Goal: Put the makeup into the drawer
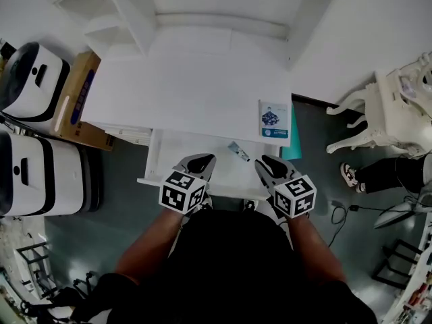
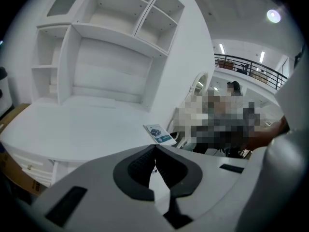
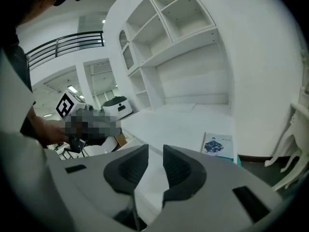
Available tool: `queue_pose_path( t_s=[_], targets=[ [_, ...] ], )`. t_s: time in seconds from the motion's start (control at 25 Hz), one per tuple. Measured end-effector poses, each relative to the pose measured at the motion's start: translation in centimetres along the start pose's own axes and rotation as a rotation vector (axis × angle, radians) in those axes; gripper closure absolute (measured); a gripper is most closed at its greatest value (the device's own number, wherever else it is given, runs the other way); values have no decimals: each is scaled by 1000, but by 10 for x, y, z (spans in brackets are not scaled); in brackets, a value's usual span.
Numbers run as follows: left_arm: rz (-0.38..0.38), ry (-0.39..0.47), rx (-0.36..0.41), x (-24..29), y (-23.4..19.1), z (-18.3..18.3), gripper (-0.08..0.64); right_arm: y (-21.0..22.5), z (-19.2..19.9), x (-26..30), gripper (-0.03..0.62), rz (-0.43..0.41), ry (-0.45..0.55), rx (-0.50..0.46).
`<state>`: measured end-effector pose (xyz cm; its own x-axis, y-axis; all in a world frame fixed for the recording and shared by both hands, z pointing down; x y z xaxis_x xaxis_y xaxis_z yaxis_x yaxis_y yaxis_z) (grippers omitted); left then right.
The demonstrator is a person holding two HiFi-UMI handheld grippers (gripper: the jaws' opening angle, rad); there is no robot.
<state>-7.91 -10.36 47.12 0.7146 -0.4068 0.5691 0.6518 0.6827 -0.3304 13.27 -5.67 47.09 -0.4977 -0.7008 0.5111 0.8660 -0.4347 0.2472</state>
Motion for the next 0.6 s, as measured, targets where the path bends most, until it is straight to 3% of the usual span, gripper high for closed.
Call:
queue_pose_path(
  t_s=[0.2,0.36,0.6],
  targets=[
    [42,17,25,2,14,-9,549,4,-3,-17,543,12,43,31],
    [65,17,41,-1,19,-10,549,12,1,-23,558,20,57,77],
    [62,-24,48,1,23,-5,549,19,5,-29,565,51,51,56]
  ],
)
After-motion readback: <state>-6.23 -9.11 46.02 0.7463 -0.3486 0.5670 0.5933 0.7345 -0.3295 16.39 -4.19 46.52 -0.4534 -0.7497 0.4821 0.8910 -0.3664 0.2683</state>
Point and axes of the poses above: the fingertips, and each gripper's own axes: x forward along the fingers, y to its right, z out of its underside, the point moved 7 cm from there along -x, backward along the fingers, and after that the axes turned 2 degrees about -x, right-handed, at the moved point
